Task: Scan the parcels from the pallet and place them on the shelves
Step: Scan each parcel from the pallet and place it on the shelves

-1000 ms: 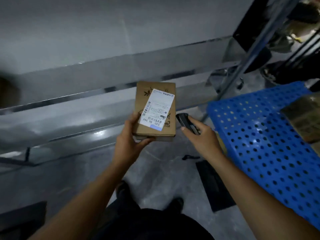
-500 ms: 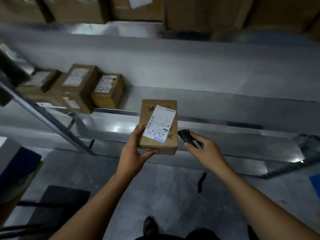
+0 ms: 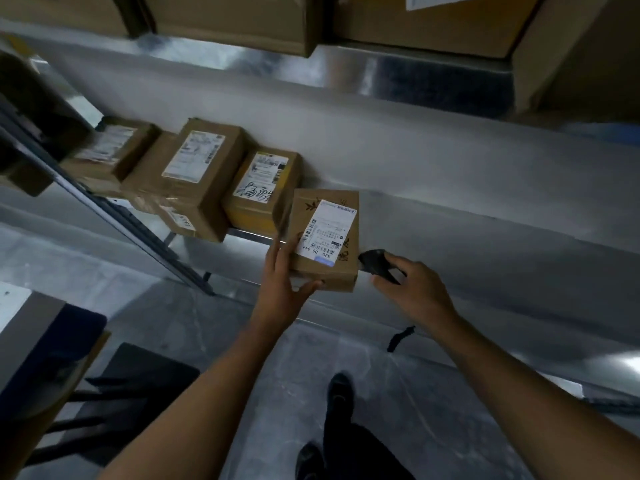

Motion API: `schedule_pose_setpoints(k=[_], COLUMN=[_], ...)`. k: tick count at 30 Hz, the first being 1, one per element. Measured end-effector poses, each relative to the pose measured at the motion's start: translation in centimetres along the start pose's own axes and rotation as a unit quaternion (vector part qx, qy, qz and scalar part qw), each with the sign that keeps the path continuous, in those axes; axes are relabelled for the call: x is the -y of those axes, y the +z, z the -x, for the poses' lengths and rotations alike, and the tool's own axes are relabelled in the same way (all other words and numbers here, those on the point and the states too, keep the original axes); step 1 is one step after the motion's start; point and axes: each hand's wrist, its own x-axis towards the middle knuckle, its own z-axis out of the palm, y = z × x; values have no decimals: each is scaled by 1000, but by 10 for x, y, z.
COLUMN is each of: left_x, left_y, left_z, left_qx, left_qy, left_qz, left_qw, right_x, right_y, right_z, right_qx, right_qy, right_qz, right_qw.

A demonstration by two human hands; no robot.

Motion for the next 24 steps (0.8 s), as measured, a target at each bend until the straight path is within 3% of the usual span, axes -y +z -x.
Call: schedule_pose_setpoints(k=[3,6,8,16,19,24], left_x=[-1,-5,-4,-3,-2,-13], left_y=[19,38,45,34,25,21], left_z=[-8,-12,-21,-51,-46,-23], left_qx=[-98,-36,-5,48,51,69], left_qy=[17,96,92,95,109,183], left_qz=[-154,-260,-281,-239,-204,-119], left_qw=[983,960,955,965,972,973], right_x=[10,24,33,40,34,7], right_y=[4,6,5,-4,-7,-9], right_z=[-32,-62,-83,-95,-62,34], right_qx=[3,-9,1,-8,-16,-97], right_qy=[-9,-15,-8,17,31,81], right_qz=[12,51,82,88,61,-7], right_qw=[1000,999,997,996,998,992])
